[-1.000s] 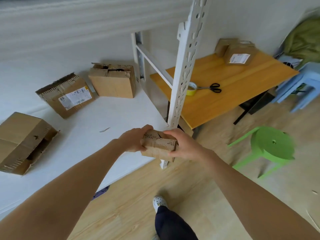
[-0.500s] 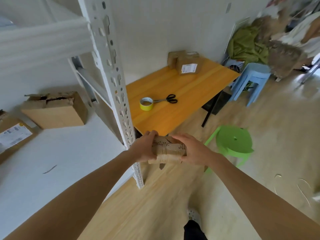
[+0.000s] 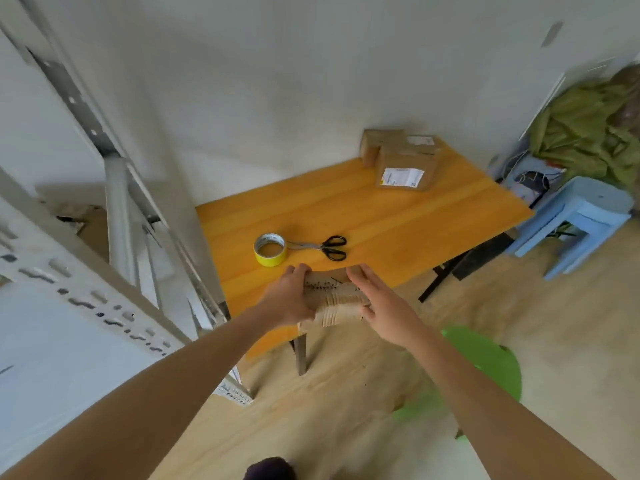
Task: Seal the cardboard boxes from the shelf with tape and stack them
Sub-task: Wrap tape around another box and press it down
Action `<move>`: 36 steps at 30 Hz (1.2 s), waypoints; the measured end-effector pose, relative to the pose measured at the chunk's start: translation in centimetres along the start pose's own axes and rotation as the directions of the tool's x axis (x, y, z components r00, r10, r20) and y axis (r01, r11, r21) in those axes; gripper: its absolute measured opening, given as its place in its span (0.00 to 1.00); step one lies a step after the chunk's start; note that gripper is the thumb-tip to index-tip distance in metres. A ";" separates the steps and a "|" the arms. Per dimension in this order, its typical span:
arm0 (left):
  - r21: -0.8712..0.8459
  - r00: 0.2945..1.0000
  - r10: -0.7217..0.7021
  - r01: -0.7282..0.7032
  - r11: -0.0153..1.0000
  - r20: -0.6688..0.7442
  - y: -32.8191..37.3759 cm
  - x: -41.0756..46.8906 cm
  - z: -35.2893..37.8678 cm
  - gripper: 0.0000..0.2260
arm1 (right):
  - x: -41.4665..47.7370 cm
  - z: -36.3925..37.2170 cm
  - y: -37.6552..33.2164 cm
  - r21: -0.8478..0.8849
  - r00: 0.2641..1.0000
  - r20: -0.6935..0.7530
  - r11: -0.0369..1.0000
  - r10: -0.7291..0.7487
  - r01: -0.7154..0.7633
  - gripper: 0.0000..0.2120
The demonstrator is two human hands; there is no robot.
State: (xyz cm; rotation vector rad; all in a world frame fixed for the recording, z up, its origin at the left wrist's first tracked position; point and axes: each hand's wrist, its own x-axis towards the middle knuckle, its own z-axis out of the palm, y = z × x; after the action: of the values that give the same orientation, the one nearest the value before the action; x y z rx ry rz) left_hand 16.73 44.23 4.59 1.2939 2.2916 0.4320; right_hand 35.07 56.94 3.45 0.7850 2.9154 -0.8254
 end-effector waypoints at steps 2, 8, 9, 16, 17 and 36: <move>-0.010 0.999 -0.041 0.041 0.999 -0.011 0.3 2.5 -0.5 0.37 | 3.0 -0.7 1.5 0.013 1.000 0.023 1.000 -0.002 0.002 0.34; -0.046 0.993 -0.081 0.078 0.996 -0.083 -0.3 11.1 -2.1 0.37 | 12.9 -2.8 4.2 0.015 0.995 0.076 0.997 0.072 -0.074 0.32; -0.052 0.992 -0.096 0.091 0.994 -0.083 -0.5 12.5 -2.3 0.37 | 14.3 -3.1 4.5 0.016 0.993 0.080 0.996 0.090 -0.092 0.32; -0.084 0.983 -0.170 0.164 0.983 -0.070 -2.0 20.4 -3.8 0.35 | 22.2 -5.4 5.6 0.118 0.988 0.095 0.984 0.124 -0.135 0.34; -0.083 0.981 -0.184 0.178 0.981 -0.066 -2.3 21.2 -3.9 0.35 | 23.2 -5.6 5.8 0.119 0.985 0.114 0.982 0.130 -0.144 0.34; -0.227 0.906 -0.392 0.353 0.907 -0.156 -4.3 30.5 -2.4 0.37 | 35.0 -5.3 10.7 0.142 0.992 0.129 0.990 -0.015 -0.004 0.34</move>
State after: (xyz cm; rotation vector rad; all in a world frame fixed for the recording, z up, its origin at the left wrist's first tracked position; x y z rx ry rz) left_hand -1.14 68.23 -2.91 0.7167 2.5151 0.6528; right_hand 10.15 83.65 -2.21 0.7025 2.7709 -1.0517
